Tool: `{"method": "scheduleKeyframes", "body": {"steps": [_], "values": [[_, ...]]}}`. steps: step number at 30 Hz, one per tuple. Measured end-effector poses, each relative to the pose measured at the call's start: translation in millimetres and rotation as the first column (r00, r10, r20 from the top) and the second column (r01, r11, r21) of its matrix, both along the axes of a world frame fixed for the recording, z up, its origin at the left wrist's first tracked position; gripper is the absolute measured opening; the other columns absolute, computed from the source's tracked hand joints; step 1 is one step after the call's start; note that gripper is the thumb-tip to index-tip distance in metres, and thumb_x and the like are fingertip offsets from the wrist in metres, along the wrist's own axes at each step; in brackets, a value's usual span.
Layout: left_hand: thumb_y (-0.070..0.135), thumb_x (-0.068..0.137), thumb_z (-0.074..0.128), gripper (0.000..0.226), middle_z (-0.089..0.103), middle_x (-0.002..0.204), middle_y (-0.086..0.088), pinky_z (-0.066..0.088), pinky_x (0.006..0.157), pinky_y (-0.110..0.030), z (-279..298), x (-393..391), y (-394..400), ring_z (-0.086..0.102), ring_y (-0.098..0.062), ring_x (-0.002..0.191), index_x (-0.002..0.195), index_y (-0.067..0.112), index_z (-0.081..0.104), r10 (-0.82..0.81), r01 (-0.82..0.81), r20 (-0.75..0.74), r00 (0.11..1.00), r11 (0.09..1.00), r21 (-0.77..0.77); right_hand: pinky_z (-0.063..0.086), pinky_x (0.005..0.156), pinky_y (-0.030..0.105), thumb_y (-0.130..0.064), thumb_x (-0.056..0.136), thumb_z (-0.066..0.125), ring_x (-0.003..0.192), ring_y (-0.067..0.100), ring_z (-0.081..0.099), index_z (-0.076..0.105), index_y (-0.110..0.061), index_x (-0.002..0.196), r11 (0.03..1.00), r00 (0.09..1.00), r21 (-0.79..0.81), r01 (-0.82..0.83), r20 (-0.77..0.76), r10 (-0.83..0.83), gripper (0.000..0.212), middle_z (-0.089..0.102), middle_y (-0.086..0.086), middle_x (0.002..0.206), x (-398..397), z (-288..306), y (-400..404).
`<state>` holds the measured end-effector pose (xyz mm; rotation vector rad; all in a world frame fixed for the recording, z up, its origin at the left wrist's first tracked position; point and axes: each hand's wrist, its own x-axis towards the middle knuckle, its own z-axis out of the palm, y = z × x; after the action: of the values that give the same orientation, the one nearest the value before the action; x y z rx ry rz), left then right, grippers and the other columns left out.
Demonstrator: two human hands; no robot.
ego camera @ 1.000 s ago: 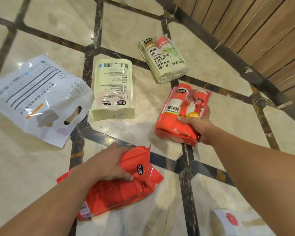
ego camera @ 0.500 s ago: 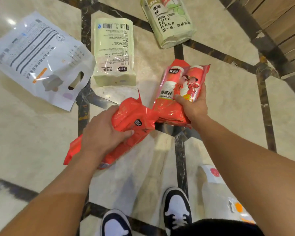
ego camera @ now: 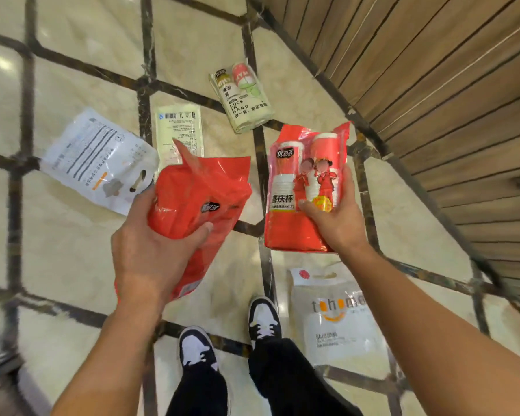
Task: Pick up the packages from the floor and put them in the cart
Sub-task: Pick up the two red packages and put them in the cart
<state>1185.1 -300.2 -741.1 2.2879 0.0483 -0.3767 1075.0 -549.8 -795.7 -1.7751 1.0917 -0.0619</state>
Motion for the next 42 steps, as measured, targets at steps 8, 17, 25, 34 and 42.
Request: {"method": "scheduleKeyframes", "body": {"steps": [8,17,25,34,42], "values": [[0.043,0.064,0.093,0.061,0.072,0.098,0.007,0.054,0.085,-0.042,246,11,-42,0.068,-0.023,0.093,0.115,0.030,0.063,-0.157,0.162,0.113,0.981,0.986,-0.040,0.050,0.083,0.021,-0.044,0.067,0.090,0.100,0.002,0.069,0.038,-0.039,0.148,0.985,0.983,-0.063,0.158,0.107,-0.151,0.097,0.069,-0.012,0.120,-47,269,-32],[0.036,0.061,0.096,0.076,0.070,0.100,0.007,0.049,0.081,-0.032,457,-37,-107,0.067,-0.023,0.092,0.130,0.026,0.065,-0.451,0.491,0.219,0.865,0.851,-0.186,0.050,0.086,0.035,-0.054,0.055,0.093,0.103,0.024,0.069,0.058,-0.017,0.133,0.794,0.815,-0.190,0.577,0.190,-0.547,0.094,0.073,0.003,0.116,-172,520,-43],[0.036,0.058,0.098,0.067,0.077,0.099,-0.003,0.048,0.074,-0.034,570,-150,-179,0.072,-0.027,0.093,0.119,0.024,0.070,-0.759,0.838,0.356,0.545,0.506,-0.204,0.050,0.091,0.037,-0.038,0.070,0.095,0.105,0.026,0.067,0.057,-0.018,0.132,0.447,0.516,-0.272,0.852,0.293,-0.805,0.075,0.070,0.004,0.111,-348,644,8],[0.061,0.043,0.091,0.108,0.073,0.123,-0.006,0.055,0.095,-0.047,645,-355,-223,0.069,-0.029,0.108,0.138,0.020,0.062,-0.871,0.975,0.461,0.170,0.081,-0.206,0.052,0.088,0.038,-0.030,0.074,0.094,0.099,0.024,0.069,0.054,-0.023,0.118,0.130,0.249,-0.303,0.944,0.396,-0.884,0.060,0.070,0.000,0.108,-556,710,109],[0.053,0.047,0.097,0.081,0.078,0.099,-0.005,0.056,0.081,-0.042,694,-588,-203,0.073,-0.027,0.091,0.118,0.021,0.071,-0.847,0.957,0.530,-0.027,-0.175,-0.231,0.054,0.091,0.038,-0.039,0.073,0.092,0.092,0.012,0.067,0.054,-0.027,0.130,-0.086,0.086,-0.363,0.928,0.433,-0.897,0.069,0.067,-0.011,0.108,-761,747,210]]}}
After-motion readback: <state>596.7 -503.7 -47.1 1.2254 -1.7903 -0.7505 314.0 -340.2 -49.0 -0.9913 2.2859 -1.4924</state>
